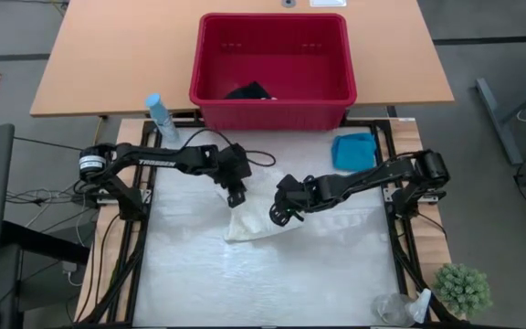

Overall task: Fold laundry
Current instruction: Fold the white blouse

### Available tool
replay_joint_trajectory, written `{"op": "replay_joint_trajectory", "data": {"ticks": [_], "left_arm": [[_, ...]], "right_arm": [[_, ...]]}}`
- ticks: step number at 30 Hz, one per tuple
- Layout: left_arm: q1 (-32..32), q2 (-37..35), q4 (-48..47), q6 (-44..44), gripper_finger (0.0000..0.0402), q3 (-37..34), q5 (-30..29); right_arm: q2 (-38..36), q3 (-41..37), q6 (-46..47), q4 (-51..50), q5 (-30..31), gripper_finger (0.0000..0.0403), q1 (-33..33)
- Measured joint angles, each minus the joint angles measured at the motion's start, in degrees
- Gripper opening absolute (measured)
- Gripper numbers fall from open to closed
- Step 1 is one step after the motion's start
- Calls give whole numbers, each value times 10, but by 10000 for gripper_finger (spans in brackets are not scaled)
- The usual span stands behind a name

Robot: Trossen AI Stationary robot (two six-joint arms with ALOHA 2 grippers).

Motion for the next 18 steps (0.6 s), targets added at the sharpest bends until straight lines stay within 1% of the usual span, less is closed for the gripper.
{"op": "replay_joint_trajectory", "data": {"ticks": [5, 9, 14, 18], "left_arm": [[-10, 0, 3, -12, 0, -14, 11], [-20, 0, 6, -12, 0, -14, 10], [-23, 0, 5, -21, 0, -14, 4], [-23, 0, -5, -25, 0, -18, -6]], "right_arm": [[8, 0, -1, 17, -10, 253, 3], [10, 0, -73, 110, -9, 253, 17], [19, -8, -139, 167, -11, 248, 20], [46, -17, -193, 245, -53, 236, 16]]}}
